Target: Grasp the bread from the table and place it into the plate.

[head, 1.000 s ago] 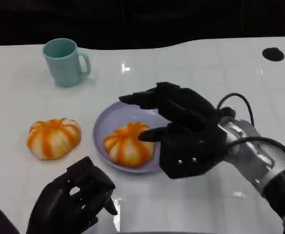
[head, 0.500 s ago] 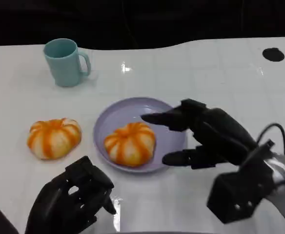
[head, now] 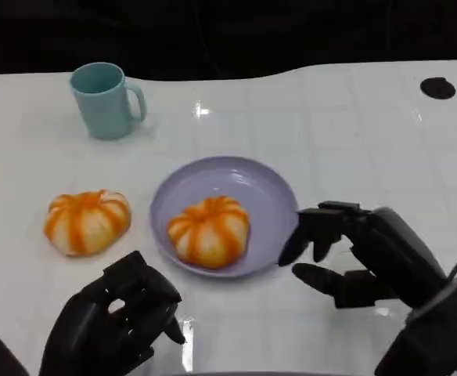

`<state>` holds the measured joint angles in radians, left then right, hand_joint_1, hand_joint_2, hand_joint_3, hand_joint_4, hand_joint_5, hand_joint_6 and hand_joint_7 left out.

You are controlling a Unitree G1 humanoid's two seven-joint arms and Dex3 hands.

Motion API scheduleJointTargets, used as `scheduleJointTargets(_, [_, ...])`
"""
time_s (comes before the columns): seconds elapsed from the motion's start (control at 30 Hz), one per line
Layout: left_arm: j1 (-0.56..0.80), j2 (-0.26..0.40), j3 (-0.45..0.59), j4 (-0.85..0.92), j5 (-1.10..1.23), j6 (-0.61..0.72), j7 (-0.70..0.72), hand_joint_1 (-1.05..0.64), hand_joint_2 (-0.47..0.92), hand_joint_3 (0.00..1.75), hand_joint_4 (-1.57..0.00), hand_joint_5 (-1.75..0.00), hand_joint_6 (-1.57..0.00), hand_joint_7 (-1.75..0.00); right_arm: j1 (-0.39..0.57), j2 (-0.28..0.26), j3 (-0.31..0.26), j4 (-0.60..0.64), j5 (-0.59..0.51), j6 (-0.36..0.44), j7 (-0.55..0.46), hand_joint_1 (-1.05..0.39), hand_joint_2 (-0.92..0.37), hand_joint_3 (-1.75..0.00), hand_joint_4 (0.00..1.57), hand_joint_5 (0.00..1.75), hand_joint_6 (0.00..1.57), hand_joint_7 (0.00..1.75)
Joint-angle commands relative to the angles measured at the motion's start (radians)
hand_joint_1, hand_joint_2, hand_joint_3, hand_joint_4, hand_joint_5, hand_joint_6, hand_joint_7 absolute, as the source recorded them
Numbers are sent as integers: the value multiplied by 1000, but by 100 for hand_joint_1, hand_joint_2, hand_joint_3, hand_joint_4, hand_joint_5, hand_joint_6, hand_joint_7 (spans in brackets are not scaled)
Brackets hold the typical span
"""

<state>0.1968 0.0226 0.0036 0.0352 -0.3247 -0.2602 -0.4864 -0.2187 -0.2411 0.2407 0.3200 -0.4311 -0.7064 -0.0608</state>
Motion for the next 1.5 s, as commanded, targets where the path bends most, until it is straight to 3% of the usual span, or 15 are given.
scheduleJointTargets(0.03, [-2, 10, 12, 12, 0, -11, 3, -55, 92, 34, -59, -175, -53, -146, 51, -37, -34, -50, -3, -2, -9, -9, -33, -135, 80, 159, 84, 123])
scheduleJointTargets(0.23, [-1, 11, 11, 6, 5, -2, 10, -56, 92, 34, -59, -175, -54, -145, 138, -67, -69, -139, -2, 34, 7, -10, -28, -139, 87, 158, 87, 121])
scheduleJointTargets(0.6, [-7, 14, 15, 8, 0, 4, 7, -56, 92, 33, -60, -175, -56, -144, 260, -76, -93, -229, -16, 80, 0, -6, -26, -136, 81, 174, 81, 132])
scheduleJointTargets(1.5, [-15, 18, 26, 59, -9, -31, -21, -55, 92, 32, -61, -175, -58, -143, 239, -32, -90, -85, -42, 28, -126, 0, -22, -137, 79, 172, 83, 126])
